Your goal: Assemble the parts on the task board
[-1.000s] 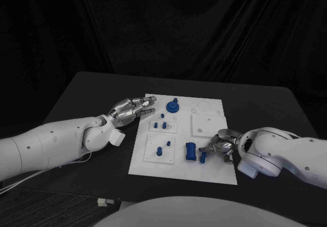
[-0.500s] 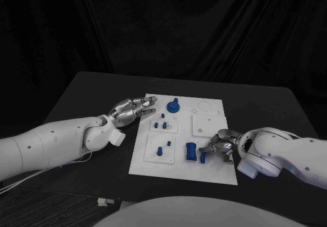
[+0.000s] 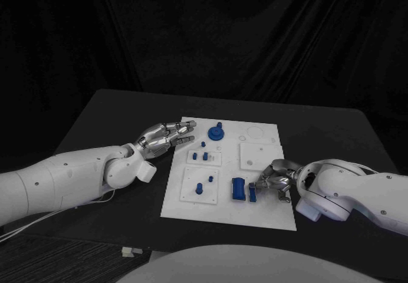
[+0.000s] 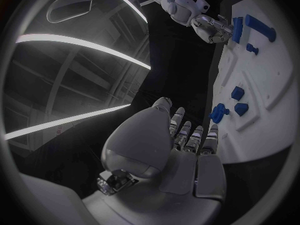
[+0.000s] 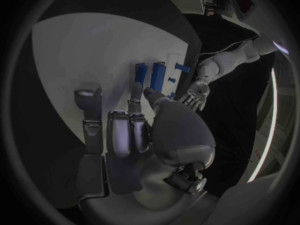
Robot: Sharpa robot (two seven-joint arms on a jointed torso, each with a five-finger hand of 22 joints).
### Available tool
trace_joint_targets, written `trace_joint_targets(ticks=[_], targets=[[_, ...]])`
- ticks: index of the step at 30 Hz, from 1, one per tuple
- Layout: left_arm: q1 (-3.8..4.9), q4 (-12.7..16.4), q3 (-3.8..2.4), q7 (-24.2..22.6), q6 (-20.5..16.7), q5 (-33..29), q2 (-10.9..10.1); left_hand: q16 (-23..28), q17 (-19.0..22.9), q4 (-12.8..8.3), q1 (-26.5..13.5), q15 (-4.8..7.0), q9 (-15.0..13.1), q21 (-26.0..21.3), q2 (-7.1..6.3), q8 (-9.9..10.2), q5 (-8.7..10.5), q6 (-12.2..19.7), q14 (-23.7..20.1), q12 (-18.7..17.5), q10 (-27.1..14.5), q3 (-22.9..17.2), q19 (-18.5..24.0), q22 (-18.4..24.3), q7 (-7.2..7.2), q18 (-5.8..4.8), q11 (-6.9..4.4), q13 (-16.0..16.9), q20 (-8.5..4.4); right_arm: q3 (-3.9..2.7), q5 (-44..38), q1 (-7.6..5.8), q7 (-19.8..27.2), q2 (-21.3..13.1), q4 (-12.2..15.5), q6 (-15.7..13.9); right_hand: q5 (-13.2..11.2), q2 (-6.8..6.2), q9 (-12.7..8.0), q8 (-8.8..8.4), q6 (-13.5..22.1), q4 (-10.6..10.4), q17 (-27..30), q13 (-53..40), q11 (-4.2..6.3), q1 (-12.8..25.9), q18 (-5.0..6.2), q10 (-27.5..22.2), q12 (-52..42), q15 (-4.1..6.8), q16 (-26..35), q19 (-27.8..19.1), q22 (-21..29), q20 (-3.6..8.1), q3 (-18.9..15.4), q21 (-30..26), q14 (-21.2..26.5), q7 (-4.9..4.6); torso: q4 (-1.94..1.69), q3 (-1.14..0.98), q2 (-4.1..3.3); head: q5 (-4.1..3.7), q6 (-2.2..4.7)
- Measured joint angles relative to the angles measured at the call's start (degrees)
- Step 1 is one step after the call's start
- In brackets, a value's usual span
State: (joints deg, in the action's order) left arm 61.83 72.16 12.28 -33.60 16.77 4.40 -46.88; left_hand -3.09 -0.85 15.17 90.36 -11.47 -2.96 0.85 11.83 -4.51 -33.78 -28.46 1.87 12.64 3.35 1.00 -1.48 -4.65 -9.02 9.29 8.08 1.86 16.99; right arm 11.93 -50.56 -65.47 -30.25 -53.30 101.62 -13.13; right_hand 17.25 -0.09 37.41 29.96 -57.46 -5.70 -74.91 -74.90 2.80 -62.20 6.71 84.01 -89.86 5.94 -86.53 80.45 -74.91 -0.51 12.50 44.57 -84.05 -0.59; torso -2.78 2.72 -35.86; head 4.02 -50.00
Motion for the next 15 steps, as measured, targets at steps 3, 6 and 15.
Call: trace_joint_targets(ticks=[3, 6, 15], targets=[[-0.01, 0.0, 0.0, 0.02, 0.02, 0.0, -0.01, 0.0, 0.0, 0.0, 0.0, 0.0, 0.0, 0.0, 0.0, 0.0, 0.0, 0.0, 0.0, 0.0, 0.0, 0.0, 0.0, 0.0, 0.0, 0.0, 0.0, 0.0, 0.0, 0.0, -0.33, 0.0, 0.4, 0.0, 0.03, -0.6, -0.87, -0.31, 0.24, 0.0, 0.27, -0.43, 0.0, 0.0, 0.0, 0.31, 0.0, 0.0, 0.0, 0.0, 0.0, 0.0, 0.0, 0.0, -0.22, 0.0, 0.0, -0.16, 0.0, 0.0, -0.01, 0.06, 0.0], [-0.02, 0.0, 0.0, 0.03, 0.04, 0.0, -0.02, 0.0, 0.0, 0.0, 0.0, 0.0, 0.0, 0.0, 0.0, 0.0, 0.0, 0.0, 0.0, 0.0, 0.0, 0.0, 0.0, 0.0, 0.0, 0.0, 0.0, 0.0, 0.0, 0.0, -0.57, 0.0, 0.9, -0.07, 0.12, -1.31, -1.62, -0.46, 0.45, 0.0, 0.27, -0.71, 0.0, 0.0, 0.0, 0.46, 0.0, 0.0, 0.0, 0.0, 0.0, 0.0, 0.0, 0.0, -0.4, 0.0, 0.0, -0.16, 0.0, 0.0, -0.01, 0.07, 0.0], [-0.05, -0.04, 0.0, 0.05, 0.07, 0.0, -0.02, 0.0, 0.0, 0.02, 0.0, 0.0, 0.0, 0.0, 0.0, 0.0, 0.0, 0.0, 0.0, 0.0, 0.0, -0.05, 0.0, -0.01, 0.0, 0.0, 0.0, 0.0, 0.0, 0.0, -2.52, 0.01, 6.26, -1.37, 1.19, -4.47, -2.85, -1.24, 1.27, 0.57, 0.27, -1.76, 0.0, 0.0, 0.0, 1.18, 0.0, 0.0, 0.0, 0.0, -1.26, 0.96, 0.01, 0.31, -1.44, 3.54, 0.0, -0.16, 0.0, -0.01, 0.01, 0.04, 0.0]])
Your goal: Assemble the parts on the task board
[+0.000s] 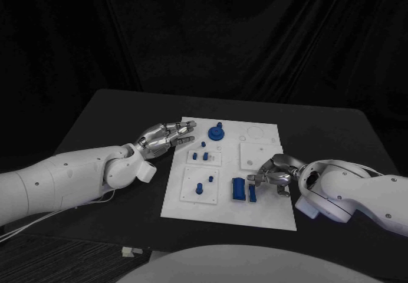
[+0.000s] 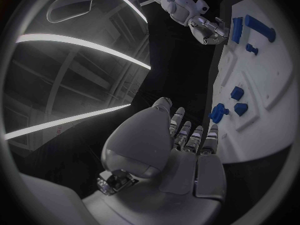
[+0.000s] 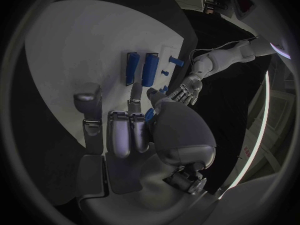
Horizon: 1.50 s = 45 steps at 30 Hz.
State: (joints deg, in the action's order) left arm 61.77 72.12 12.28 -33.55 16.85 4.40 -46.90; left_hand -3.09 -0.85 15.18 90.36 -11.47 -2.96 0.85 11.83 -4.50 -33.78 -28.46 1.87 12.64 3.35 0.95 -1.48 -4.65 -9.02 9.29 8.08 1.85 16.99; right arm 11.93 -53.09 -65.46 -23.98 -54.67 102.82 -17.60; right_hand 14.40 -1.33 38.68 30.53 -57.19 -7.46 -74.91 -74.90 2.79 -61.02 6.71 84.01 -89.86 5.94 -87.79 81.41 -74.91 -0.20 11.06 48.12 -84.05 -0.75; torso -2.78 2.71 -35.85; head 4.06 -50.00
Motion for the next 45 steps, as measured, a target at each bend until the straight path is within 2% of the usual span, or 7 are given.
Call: trace_joint_targets(ticks=[7, 11, 15, 22, 24, 28, 45], targets=[[-0.02, 0.02, 0.0, 0.0, 0.01, 0.0, -0.09, 0.0, 0.0, -0.1, 0.0, 0.0, 0.0, 0.0, 0.0, 0.0, 0.0, 0.0, 0.0, 0.0, 0.0, -0.35, 0.0, 0.0, 0.0, 0.0, 0.0, 0.0, 0.0, -0.01, -8.23, 0.23, 5.41, -1.99, 1.16, -0.06, -8.97, -3.06, 3.41, 2.97, -0.59, -2.13, 0.0, 0.0, 0.43, -2.47, -0.01, 0.0, 0.0, 0.39, -1.21, 0.99, 0.0, 0.21, -2.62, 4.54, 0.08, 0.59, -0.01, -0.01, -0.01, 0.12, 0.0], [-0.03, 0.02, 0.0, 0.0, 0.01, 0.0, -0.11, 0.0, 0.0, -0.1, 0.0, 0.0, 0.0, 0.0, 0.0, 0.0, 0.0, 0.0, 0.0, 0.0, 0.0, -0.35, 0.0, 0.0, 0.0, 0.0, 0.0, 0.0, 0.0, -0.01, -13.65, 0.61, 6.56, -3.07, 1.74, 1.32, -11.02, -6.21, 14.34, 12.54, 1.09, -7.16, 0.0, 0.0, 1.27, -6.51, -0.01, -0.02, 0.0, 0.93, -1.29, 1.31, 0.01, 0.53, -5.24, 5.19, 0.04, 1.55, -0.01, -0.01, 0.02, 0.01, 0.0], [-0.04, 0.01, 0.0, 0.0, 0.01, 0.0, -0.11, 0.0, 0.0, -0.1, 0.0, 0.0, 0.0, 0.0, 0.0, 0.0, 0.0, 0.0, 0.0, 0.0, 0.0, -0.35, 0.0, 0.0, 0.0, 0.0, 0.0, 0.0, 0.0, 0.0, -17.6, 1.22, 7.03, -3.67, 2.07, 2.82, -11.32, -6.72, 24.6, 22.88, -2.4, -9.1, 0.0, 0.0, 1.55, -7.85, -0.01, 0.1, 0.0, 1.23, -1.45, 1.09, 0.0, 0.75, -6.25, 5.29, 0.01, 1.94, -0.01, 0.0, 0.03, -0.04, 0.0], [-0.05, 0.01, 0.0, 0.0, 0.01, 0.0, -0.11, 0.0, 0.0, -0.1, 0.0, 0.0, 0.0, 0.0, 0.0, 0.0, 0.0, 0.0, 0.0, 0.0, 0.0, -0.35, 0.0, 0.0, 0.0, 0.0, 0.0, 0.0, 0.0, 0.02, -21.39, 2.7, 7.13, -3.94, 2.18, 4.92, -11.35, -6.74, 35.59, 35.69, -10.08, -9.24, 0.0, 0.0, 1.86, -7.83, 0.0, 0.02, 0.0, 1.43, -1.44, 0.89, -0.01, 0.94, -6.39, 5.29, 0.21, 2.31, -0.01, 0.01, 0.03, 0.15, 0.0], [-0.05, 0.02, 0.0, 0.0, 0.01, 0.0, -0.16, 0.0, 0.0, -0.1, 0.0, 0.0, 0.0, 0.0, 0.0, 0.0, 0.0, 0.0, 0.0, 0.0, 0.0, -0.35, 0.0, 0.0, 0.0, 0.0, 0.0, 0.0, 0.0, 0.02, -22.01, 3.08, 7.13, -3.94, 2.18, 5.42, -11.35, -6.75, 36.27, 37.89, -11.55, -9.31, 0.0, 0.0, 1.95, -7.83, 0.0, 0.11, 0.0, 1.43, -1.67, 0.89, -0.04, 0.94, -6.46, 5.29, 0.21, 2.4, 0.01, 0.01, 0.03, 0.16, 0.0], [-0.05, 0.02, 0.0, 0.0, 0.01, 0.0, -0.21, 0.0, 0.0, -0.1, 0.0, 0.0, 0.0, 0.0, 0.0, 0.0, 0.0, 0.0, 0.0, 0.0, 0.0, -0.35, 0.0, -0.01, 0.0, 0.0, 0.0, 0.0, 0.0, 0.02, -22.78, 3.49, 7.1, -3.94, 2.13, 6.06, -11.35, -6.78, 36.37, 40.28, -13.24, -9.3, 0.0, 0.0, 1.95, -7.82, 0.0, 0.11, 0.0, 1.64, -2.07, 0.89, -0.04, 0.94, -6.79, 5.29, 0.0, 2.57, 0.01, 0.01, 0.01, 0.05, 0.0], [-0.07, -0.13, 0.0, 0.03, 0.01, 0.0, -0.16, 0.0, 0.0, -0.1, 0.0, 0.0, 0.0, 0.0, 0.0, 0.01, 0.0, 0.0, 0.0, 0.0, 0.0, -0.34, 0.0, -0.01, 0.0, 0.0, 0.0, 0.0, 0.0, 0.01, -24.2, 3.95, 6.83, -3.68, 1.78, 6.56, -11.35, -6.52, 36.34, 40.0, -12.48, -9.38, 0.0, -0.04, 2.15, -6.61, 0.0, -0.1, 0.0, 1.64, -2.07, 0.68, -0.03, 1.13, -7.19, 5.29, 0.0, 2.64, 0.02, 0.01, -0.04, 0.11, 0.0]])
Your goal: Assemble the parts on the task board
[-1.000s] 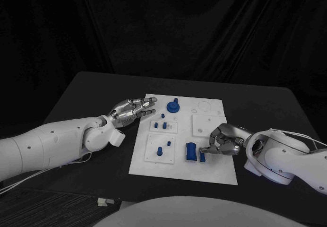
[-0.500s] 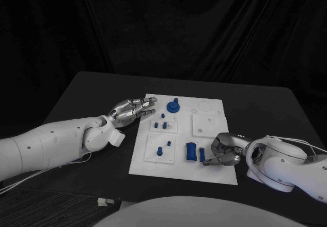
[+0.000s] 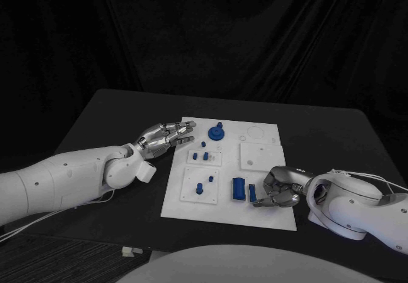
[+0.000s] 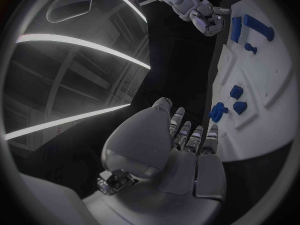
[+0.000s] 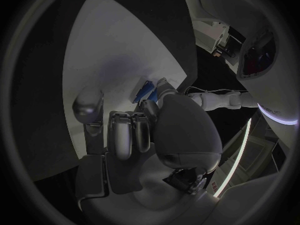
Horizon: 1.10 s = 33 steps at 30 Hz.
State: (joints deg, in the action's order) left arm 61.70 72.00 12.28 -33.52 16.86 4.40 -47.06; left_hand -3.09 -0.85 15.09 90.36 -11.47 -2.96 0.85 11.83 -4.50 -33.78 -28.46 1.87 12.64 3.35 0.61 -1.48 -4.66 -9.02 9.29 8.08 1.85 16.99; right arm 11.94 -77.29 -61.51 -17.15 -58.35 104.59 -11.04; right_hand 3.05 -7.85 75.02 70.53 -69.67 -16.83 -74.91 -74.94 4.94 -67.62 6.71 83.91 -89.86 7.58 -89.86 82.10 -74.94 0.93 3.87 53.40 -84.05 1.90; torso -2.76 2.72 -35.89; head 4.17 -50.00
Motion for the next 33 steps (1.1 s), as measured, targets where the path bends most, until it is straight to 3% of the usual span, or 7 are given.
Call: trace_joint_targets(ticks=[6, 15, 23, 33], targets=[[-0.01, -0.02, 0.0, 0.02, 0.0, 0.0, 0.0, 0.0, 0.0, 0.0, 0.0, 0.0, 0.0, 0.0, 0.0, 0.0, 0.0, 0.0, 0.0, 0.0, 0.0, 0.0, 0.0, 0.0, 0.0, 0.0, 0.0, 0.0, 0.0, 0.0, -0.11, 0.01, -0.2, 0.07, -0.15, -0.15, 0.0, 1.19, 0.1, -1.14, 1.11, 0.08, 0.0, 0.0, 0.0, 0.44, 0.0, 0.0, 0.0, 0.0, 0.0, 0.0, 0.0, 0.0, 0.08, -0.61, 0.0, -0.08, -0.02, 0.0, 0.0, -0.1, 0.0], [-0.03, -0.06, 0.0, 0.04, 0.01, 0.0, 0.03, 0.0, 0.0, 0.0, 0.0, 0.0, 0.0, 0.0, 0.0, 0.0, 0.0, 0.0, 0.0, 0.0, 0.0, 0.0, 0.0, 0.0, 0.0, 0.0, 0.0, 0.0, 0.0, 0.0, -0.19, 0.02, -0.79, 0.39, -0.67, -0.18, 0.0, 3.09, 0.35, -1.57, 1.63, 0.8, 0.0, 0.01, 0.0, -0.11, 0.0, 0.0, 0.0, 0.0, 0.0, 0.0, 0.01, 0.0, 0.8, -0.85, 0.0, -0.19, -0.03, 0.0, 0.03, -0.04, 0.0], [-0.05, -0.08, 0.0, 0.07, 0.05, 0.0, 0.08, 0.0, 0.0, 0.08, 0.0, 0.0, -0.06, 0.0, 0.0, 0.0, 0.0, 0.0, 0.0, 0.0, 0.18, -0.41, 0.0, 0.08, 0.0, 0.0, 0.17, 0.0, 0.0, 0.0, -0.23, 0.08, -1.4, 1.34, -1.24, -0.17, 0.0, 3.93, 1.4, -1.42, 1.83, 1.33, 0.0, 0.02, -0.02, -1.03, 0.0, -0.01, 0.0, 0.0, 0.0, -0.21, 0.01, 0.2, 0.93, -1.06, 0.0, -0.4, -0.03, 0.01, 0.03, -0.01, 0.0], [-0.11, -0.08, 0.0, 0.11, 0.08, 0.0, 0.09, 0.0, 0.0, 0.08, 0.0, 0.0, -0.05, 0.0, 0.0, 0.0, 0.0, 0.0, 0.0, 0.0, 0.18, -0.4, 0.0, 0.08, 0.0, 0.0, 0.17, 0.0, 0.0, 0.03, -0.23, 0.41, -1.93, 2.0, -1.82, -0.24, -0.01, 4.02, 1.44, -1.42, 1.82, 1.83, 0.0, 0.02, -0.03, -2.0, 0.0, 0.0, 0.0, 0.0, 0.2, -0.21, 0.02, 0.2, 1.04, -1.34, 0.0, -0.38, -0.03, 0.0, 0.02, 0.04, 0.0]])
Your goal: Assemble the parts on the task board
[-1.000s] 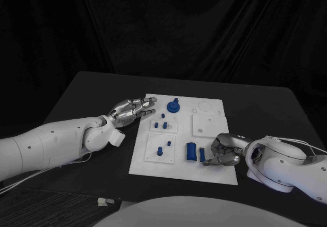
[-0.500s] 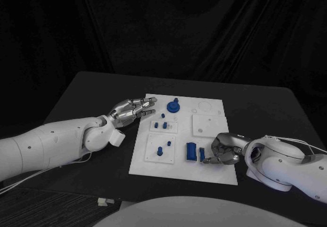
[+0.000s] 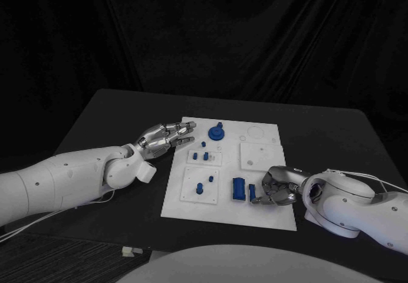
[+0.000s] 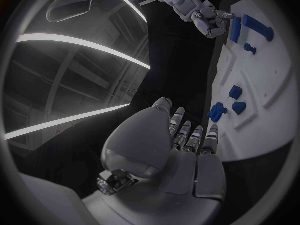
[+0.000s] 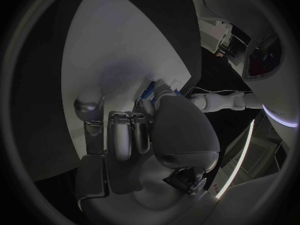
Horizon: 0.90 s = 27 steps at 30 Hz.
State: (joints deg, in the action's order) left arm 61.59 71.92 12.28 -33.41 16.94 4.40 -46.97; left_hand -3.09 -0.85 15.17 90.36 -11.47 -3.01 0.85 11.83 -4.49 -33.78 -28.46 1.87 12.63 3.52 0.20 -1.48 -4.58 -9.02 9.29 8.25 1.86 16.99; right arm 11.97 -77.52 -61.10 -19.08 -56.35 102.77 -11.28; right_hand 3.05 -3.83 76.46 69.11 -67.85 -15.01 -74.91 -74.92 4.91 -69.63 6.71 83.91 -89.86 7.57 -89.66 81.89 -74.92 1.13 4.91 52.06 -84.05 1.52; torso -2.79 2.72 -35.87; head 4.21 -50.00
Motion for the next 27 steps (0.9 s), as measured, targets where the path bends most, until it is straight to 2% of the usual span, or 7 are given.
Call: trace_joint_targets(ticks=[8, 9, 10, 11, 14, 20, 27], targets=[[-0.09, -0.04, 0.0, 0.02, 0.06, 0.0, 0.04, 0.0, 0.0, 0.0, 0.0, 0.0, 0.01, 0.0, 0.0, 0.0, 0.0, 0.0, 0.0, 0.0, 0.0, 0.0, 0.0, 0.0, 0.0, 0.0, 0.0, 0.0, 0.0, 0.01, 0.0, 0.12, -0.29, 0.48, -0.41, -0.07, 0.0, -0.22, 0.41, 0.01, 0.0, 1.47, 0.0, 0.0, 0.0, -1.27, 0.0, 0.0, 0.0, 0.0, 0.0, 0.0, 0.0, 0.0, -0.05, 0.0, 0.0, 0.0, -0.01, -0.01, 0.0, -0.09, 0.0], [-0.1, -0.04, 0.0, 0.03, 0.06, 0.0, 0.04, 0.0, 0.0, 0.0, 0.0, 0.0, 0.01, 0.0, 0.0, 0.0, 0.0, 0.0, 0.0, 0.0, 0.0, 0.0, 0.0, 0.0, 0.0, 0.0, 0.0, 0.0, 0.0, 0.01, 0.0, 0.13, -0.31, 0.53, -0.44, -0.08, -0.01, -0.21, 2.03, 0.01, 0.0, 1.6, 0.0, 0.0, 0.0, -1.57, -0.01, 0.0, 0.0, 0.0, -0.01, 0.0, 0.0, 0.0, -0.17, 0.0, 0.0, 0.0, -0.01, -0.01, 0.0, -0.09, 0.0], [-0.11, -0.04, 0.0, 0.03, 0.07, 0.0, 0.04, 0.0, 0.0, 0.0, 0.0, 0.0, 0.0, 0.0, 0.0, 0.0, 0.0, 0.0, 0.0, 0.0, 0.0, 0.0, 0.0, 0.0, 0.0, 0.0, 0.0, 0.0, 0.0, 0.0, 0.01, 0.13, -0.28, 0.58, -0.43, -0.08, -0.22, 0.73, 5.94, 0.03, -0.41, 1.67, 0.0, 0.0, 0.01, -2.83, -0.01, 0.0, 0.0, 0.0, -0.01, 0.0, 0.01, 0.0, -0.26, -0.17, 0.0, 0.41, -0.01, -0.01, 0.01, -0.07, 0.0], [-0.12, -0.04, 0.0, 0.03, 0.07, 0.0, 0.04, 0.0, 0.0, 0.0, 0.0, 0.0, 0.01, 0.0, 0.0, 0.0, 0.0, 0.0, 0.0, 0.0, 0.0, 0.0, 0.0, 0.0, 0.0, 0.0, 0.0, 0.0, 0.0, -0.04, 0.02, 0.14, -0.24, 0.66, -0.41, -0.08, -0.27, 1.17, 6.61, 0.24, -0.52, 1.81, 0.0, 0.0, 0.02, -3.79, 0.0, 0.0, 0.0, 0.0, -0.01, 0.0, 0.01, 0.0, -0.4, -0.22, 0.0, 0.52, -0.01, -0.01, 0.0, -0.05, 0.0], [-0.13, -0.04, 0.0, 0.04, 0.08, 0.0, 0.04, 0.0, 0.0, 0.0, 0.0, 0.0, 0.01, 0.0, 0.0, 0.0, 0.0, 0.0, 0.0, 0.0, 0.0, 0.0, 0.0, 0.0, 0.0, 0.0, 0.0, 0.0, 0.0, -0.1, 0.06, 0.14, -0.19, 0.73, -0.38, -0.08, -0.27, 1.48, 7.05, 0.17, -0.51, 2.24, 0.0, 0.0, 0.01, -4.21, 0.0, 0.0, 0.0, 0.0, -0.01, 0.0, 0.01, 0.0, -0.83, -0.22, 0.0, 0.53, -0.01, -0.01, 0.01, -0.03, 0.0], [-0.16, -0.04, 0.0, 0.05, 0.1, 0.0, 0.01, 0.0, 0.0, 0.0, 0.0, 0.0, 0.01, 0.0, 0.0, 0.0, 0.0, 0.0, 0.0, 0.0, 0.0, 0.0, 0.0, -0.01, 0.0, 0.0, 0.0, 0.0, 0.0, -0.2, 0.14, 0.14, -0.13, 0.82, -0.4, -0.08, -0.27, 0.97, 7.07, -0.45, -0.51, 2.99, 0.0, 0.01, 0.01, -5.64, -0.01, 0.0, 0.0, 0.0, -0.01, -0.16, 0.01, 0.17, -1.59, -0.49, 0.0, 0.52, -0.01, -0.01, 0.01, 0.01, 0.0], [-0.19, -0.01, 0.0, 0.05, 0.11, 0.0, -0.04, 0.0, 0.0, -0.18, 0.0, 0.0, 0.01, 0.0, 0.0, 0.0, 0.0, 0.0, 0.0, 0.0, -0.01, -0.18, 0.0, 0.05, 0.0, 0.0, -0.01, 0.0, 0.0, -0.14, 0.34, 0.16, -0.06, 0.33, -0.17, 0.03, -0.21, -0.73, 7.01, -1.39, -0.19, 3.24, 0.0, 0.01, 0.01, -7.6, -0.01, 0.0, 0.0, 0.0, 0.2, -0.21, 0.01, 0.21, -5.16, -1.05, 0.0, 0.2, -0.02, -0.01, 0.01, -0.04, 0.0]])
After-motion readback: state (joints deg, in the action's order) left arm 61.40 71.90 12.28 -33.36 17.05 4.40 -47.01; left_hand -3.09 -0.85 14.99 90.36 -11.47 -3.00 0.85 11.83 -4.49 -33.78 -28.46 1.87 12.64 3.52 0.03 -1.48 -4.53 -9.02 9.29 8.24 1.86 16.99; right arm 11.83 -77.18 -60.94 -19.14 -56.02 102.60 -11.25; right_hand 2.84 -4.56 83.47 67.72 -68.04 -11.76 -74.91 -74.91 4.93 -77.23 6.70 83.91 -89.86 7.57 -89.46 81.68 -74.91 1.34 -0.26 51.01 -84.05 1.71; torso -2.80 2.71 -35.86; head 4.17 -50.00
